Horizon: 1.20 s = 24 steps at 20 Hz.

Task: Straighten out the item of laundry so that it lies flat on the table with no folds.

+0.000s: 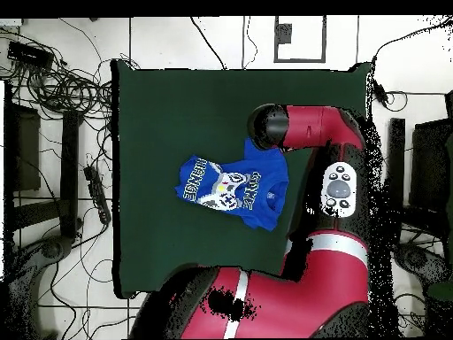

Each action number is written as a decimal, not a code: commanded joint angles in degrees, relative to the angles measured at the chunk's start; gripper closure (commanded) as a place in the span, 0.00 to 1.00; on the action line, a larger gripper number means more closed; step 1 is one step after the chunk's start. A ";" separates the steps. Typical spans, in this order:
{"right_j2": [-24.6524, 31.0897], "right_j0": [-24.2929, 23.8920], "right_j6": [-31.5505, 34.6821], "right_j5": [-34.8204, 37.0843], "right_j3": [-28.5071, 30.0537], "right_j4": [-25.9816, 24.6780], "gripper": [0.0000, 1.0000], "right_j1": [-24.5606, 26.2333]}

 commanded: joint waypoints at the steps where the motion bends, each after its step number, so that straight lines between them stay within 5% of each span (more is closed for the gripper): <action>1: 7.02 3.80 -0.53 -1.76 8.69 2.81 0.00 1.56; 12: 3.71 7.45 5.25 5.69 8.63 5.95 0.00 2.66; 24: 2.79 7.08 2.20 11.48 7.78 7.49 0.00 5.88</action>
